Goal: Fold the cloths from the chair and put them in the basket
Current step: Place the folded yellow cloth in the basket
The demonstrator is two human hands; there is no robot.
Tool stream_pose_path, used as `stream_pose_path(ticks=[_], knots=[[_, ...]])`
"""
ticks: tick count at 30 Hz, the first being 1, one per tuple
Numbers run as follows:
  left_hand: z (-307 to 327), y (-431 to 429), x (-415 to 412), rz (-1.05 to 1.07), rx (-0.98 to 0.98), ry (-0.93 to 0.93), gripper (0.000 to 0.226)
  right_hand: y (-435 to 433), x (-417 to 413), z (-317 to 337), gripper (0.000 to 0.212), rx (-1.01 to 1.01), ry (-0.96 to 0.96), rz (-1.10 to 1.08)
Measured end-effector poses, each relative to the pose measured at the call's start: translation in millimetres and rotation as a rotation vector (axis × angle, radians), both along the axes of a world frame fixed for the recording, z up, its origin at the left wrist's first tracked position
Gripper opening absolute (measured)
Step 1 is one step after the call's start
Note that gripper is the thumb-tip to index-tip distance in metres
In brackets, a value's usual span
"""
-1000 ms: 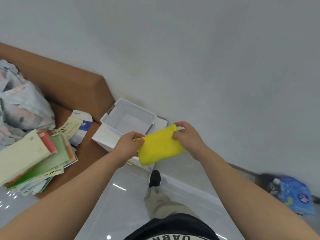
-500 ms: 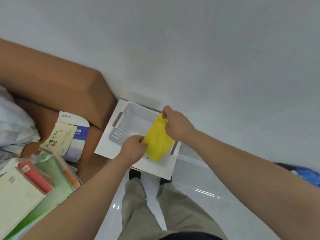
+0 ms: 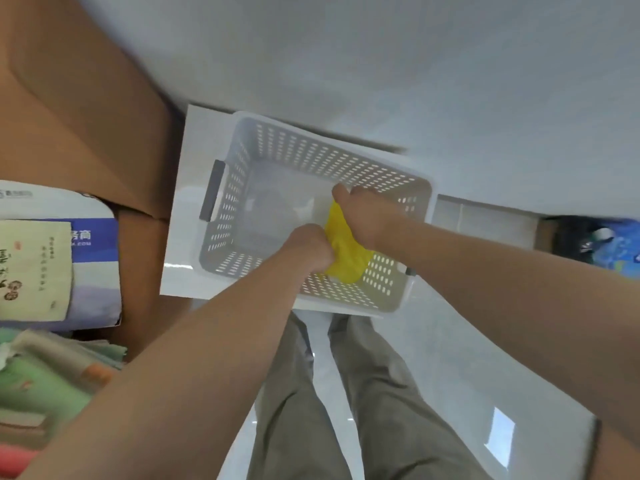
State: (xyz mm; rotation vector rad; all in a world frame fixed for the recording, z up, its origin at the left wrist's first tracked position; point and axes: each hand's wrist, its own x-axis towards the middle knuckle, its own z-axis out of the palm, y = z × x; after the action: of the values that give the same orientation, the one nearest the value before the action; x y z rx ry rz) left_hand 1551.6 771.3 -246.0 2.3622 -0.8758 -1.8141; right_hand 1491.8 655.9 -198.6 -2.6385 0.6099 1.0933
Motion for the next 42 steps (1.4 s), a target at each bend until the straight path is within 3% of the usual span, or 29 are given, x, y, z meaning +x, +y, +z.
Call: stream_pose_path(ticks=[4, 17, 25, 28, 31, 34, 38, 42], knots=[[-20, -10, -6, -0.071, 0.015, -0.044, 0.026, -1, 0, -21, 0.050, -0.069, -0.013, -0.012], [-38, 2, -15, -0.044, 0.043, -0.121, 0.015, 6, -7, -19, 0.042, -0.300, -0.111, 0.079], [-42, 1, -14, -0.029, 0.083, -0.177, 0.021, 18, -13, -32, 0.038, -0.097, 0.160, -0.052], [-33, -3, -14, -0.036, 0.087, -0.204, 0.020, 20, -12, -31, 0.031, -0.016, 0.180, -0.044], [-10, -2, -8, 0.006, 0.097, -0.211, 0.004, 19, -6, -9, 0.011, 0.040, 0.163, -0.023], [28, 0, 2, 0.078, 0.058, -0.233, 0.018, 19, -4, 27, 0.031, 0.103, 0.057, -0.138], [104, 6, 13, 0.225, -0.042, -0.186, 0.019, 20, -19, 94, 0.017, 0.190, -0.089, -0.342], [193, 20, 10, 0.344, -0.188, -0.171, 0.023, 18, -52, 176, 0.029, 0.218, -0.239, -0.580]])
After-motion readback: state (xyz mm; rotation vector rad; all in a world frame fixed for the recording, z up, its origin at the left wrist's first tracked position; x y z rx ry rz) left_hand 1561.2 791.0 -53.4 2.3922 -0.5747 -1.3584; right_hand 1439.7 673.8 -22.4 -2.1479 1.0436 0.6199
